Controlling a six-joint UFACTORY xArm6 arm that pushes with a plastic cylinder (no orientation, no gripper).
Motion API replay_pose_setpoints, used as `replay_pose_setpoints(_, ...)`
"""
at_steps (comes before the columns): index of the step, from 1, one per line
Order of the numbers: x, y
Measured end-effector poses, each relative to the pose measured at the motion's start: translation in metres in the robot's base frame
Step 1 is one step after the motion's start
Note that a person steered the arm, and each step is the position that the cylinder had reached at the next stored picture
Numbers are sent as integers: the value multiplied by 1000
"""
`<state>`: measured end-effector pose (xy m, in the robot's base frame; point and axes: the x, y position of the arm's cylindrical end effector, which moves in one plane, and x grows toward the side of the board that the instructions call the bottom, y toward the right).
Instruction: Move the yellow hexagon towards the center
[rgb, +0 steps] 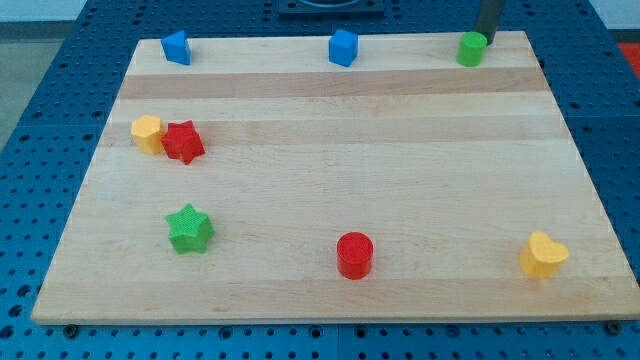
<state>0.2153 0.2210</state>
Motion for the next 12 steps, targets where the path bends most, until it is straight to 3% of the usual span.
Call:
replay_pose_setpoints(7,165,-117)
replay_pose_setpoints(12,263,-232)
